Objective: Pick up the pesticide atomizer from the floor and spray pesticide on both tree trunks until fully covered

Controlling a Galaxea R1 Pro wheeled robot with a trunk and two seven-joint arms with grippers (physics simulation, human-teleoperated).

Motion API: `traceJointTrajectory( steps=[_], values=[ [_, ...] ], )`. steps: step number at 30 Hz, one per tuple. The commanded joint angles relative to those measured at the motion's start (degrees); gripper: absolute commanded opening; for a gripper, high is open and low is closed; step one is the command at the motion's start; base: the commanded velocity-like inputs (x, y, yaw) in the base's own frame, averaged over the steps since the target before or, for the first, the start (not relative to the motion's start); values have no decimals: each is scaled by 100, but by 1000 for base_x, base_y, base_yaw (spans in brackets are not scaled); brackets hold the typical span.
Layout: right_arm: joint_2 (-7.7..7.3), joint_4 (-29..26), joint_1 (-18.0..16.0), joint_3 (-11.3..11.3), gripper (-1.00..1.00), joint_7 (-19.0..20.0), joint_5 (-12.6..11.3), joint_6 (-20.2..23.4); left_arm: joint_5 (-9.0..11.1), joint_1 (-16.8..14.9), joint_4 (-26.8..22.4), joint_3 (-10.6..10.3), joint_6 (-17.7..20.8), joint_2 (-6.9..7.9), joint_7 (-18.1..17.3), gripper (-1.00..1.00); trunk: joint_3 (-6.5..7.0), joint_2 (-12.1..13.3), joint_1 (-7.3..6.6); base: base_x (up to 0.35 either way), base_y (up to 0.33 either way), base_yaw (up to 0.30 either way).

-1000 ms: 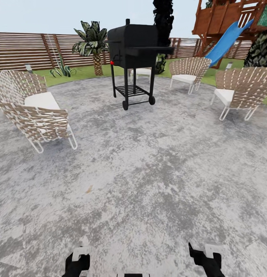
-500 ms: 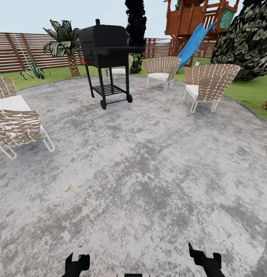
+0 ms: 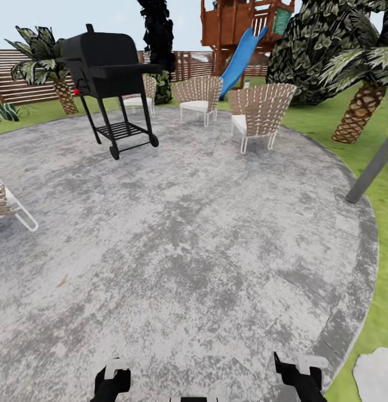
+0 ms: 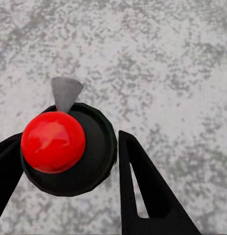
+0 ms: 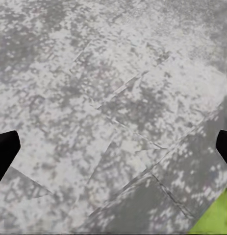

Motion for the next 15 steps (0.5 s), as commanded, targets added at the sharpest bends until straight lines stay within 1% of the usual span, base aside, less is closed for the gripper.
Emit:
traceJointTrajectory(
  steps=[1, 9, 15],
  values=[
    [0, 0, 0, 0, 100, 0, 0, 3, -5, -2, -2, -2, 0, 0, 4, -100, 0, 0, 0, -102, -262, -300],
    [0, 0, 0, 0, 100, 0, 0, 0, -2, 2, 2, -1, 1, 0, 4, -100, 0, 0, 0, -92, -264, -300],
    [0, 0, 0, 0, 100, 0, 0, 0, -2, -1, 3, 1, 0, 0, 4, -100, 0, 0, 0, -20, -268, -300]
  ],
)
